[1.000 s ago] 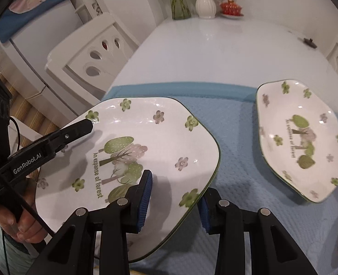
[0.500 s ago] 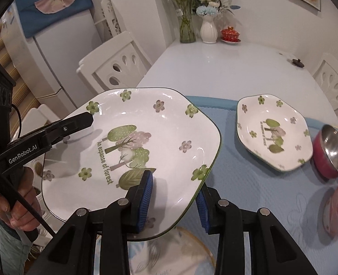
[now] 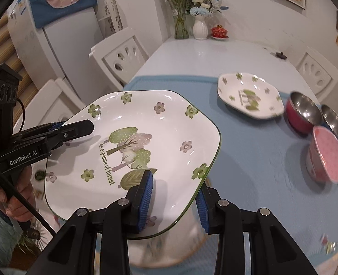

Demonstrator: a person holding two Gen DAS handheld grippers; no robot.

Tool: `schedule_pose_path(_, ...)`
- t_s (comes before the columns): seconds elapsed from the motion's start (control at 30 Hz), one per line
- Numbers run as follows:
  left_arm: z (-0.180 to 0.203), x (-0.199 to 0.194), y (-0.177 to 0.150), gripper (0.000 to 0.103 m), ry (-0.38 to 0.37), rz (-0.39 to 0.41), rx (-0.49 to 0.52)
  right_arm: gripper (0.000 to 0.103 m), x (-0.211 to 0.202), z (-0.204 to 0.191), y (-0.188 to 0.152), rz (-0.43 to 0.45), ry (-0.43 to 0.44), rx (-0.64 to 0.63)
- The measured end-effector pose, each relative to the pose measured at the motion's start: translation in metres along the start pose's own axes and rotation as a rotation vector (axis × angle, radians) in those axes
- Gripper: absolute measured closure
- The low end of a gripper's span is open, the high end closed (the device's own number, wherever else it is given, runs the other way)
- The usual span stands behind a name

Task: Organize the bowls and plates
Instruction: 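Grasp the larger flower plate rim and carry it over the blue-leaf plate, then lower the flower plate onto the blue-leaf plate and open the right gripper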

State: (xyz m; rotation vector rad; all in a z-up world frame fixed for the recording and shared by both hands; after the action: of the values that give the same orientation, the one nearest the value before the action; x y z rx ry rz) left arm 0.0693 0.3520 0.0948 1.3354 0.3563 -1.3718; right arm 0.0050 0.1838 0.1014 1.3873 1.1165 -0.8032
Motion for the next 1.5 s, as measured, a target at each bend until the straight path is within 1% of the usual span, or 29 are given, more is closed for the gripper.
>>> schedule_pose_path(0.07, 0.007, 0.007, -0.016, 0.078, -0.006, -0.043, 0.022, 0.068, 0.001, 0.001, -0.017, -0.019, -0.004, 0.003)
schedule_pose_path(0.2, 0.018, 0.021, -0.042, 0.078, -0.021, -0.11, 0.029, 0.068, 0.009, 0.004, -0.049, -0.067, 0.002, 0.031)
schedule_pose_path(0.3, 0.024, 0.032, -0.055, 0.078, -0.019, -0.139, 0.04, 0.068, 0.017, 0.009, -0.069, -0.096, 0.011, 0.06)
schedule_pose_path(0.37, 0.025, 0.038, -0.06, 0.078, -0.019, -0.155, 0.04, 0.068, 0.021, 0.01, -0.076, -0.108, 0.01, 0.071)
schedule_pose_path(0.57, 0.026, 0.051, -0.068, 0.078, -0.023, -0.189, 0.034, 0.068, 0.024, 0.015, -0.079, -0.119, 0.006, 0.08)
schedule_pose_path(0.67, 0.023, 0.056, -0.071, 0.078, -0.016, -0.202, 0.03, 0.068, 0.029, 0.014, -0.08, -0.139, 0.024, 0.086)
schedule_pose_path(0.73, 0.021, 0.059, -0.074, 0.078, -0.018, -0.21, 0.02, 0.068, 0.032, 0.014, -0.081, -0.153, 0.031, 0.089)
schedule_pose_path(0.9, 0.012, 0.063, -0.074, 0.078, -0.019, -0.224, -0.014, 0.068, 0.032, 0.01, -0.081, -0.16, 0.017, 0.066)
schedule_pose_path(1.0, 0.008, 0.065, -0.074, 0.078, -0.005, -0.243, -0.021, 0.068, 0.036, 0.007, -0.082, -0.185, 0.023, 0.065)
schedule_pose_path(1.07, 0.005, 0.064, -0.073, 0.078, -0.001, -0.245, -0.031, 0.068, 0.04, 0.008, -0.084, -0.204, 0.029, 0.07)
schedule_pose_path(1.1, 0.004, 0.061, -0.072, 0.078, 0.0, -0.233, -0.041, 0.068, 0.04, 0.009, -0.084, -0.205, 0.032, 0.071)
schedule_pose_path(1.17, 0.001, 0.057, -0.068, 0.076, 0.01, -0.221, -0.049, 0.068, 0.038, 0.008, -0.083, -0.196, 0.036, 0.068)
schedule_pose_path(1.3, -0.007, 0.047, -0.061, 0.076, 0.009, -0.197, -0.073, 0.068, 0.032, -0.001, -0.08, -0.184, 0.037, 0.031)
schedule_pose_path(1.4, -0.014, 0.038, -0.053, 0.076, 0.037, -0.173, -0.083, 0.068, 0.031, -0.005, -0.08, -0.188, 0.023, 0.009)
schedule_pose_path(1.5, -0.024, 0.022, -0.04, 0.076, 0.069, -0.135, -0.086, 0.068, 0.023, 0.0, -0.076, -0.177, 0.038, 0.03)
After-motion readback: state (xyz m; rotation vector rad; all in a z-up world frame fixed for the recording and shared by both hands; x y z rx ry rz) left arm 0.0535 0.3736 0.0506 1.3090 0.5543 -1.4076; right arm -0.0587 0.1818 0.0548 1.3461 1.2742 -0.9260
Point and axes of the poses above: each gripper's, at about its wrist camera, not at the fingertips, and x roughly the way its jaws point, z to its right, y to its top, the point moved 4 cm from there along x, roughly the way its jaws point, and after that the axes turned 14 degrees about -z, right-handed, at the moved point
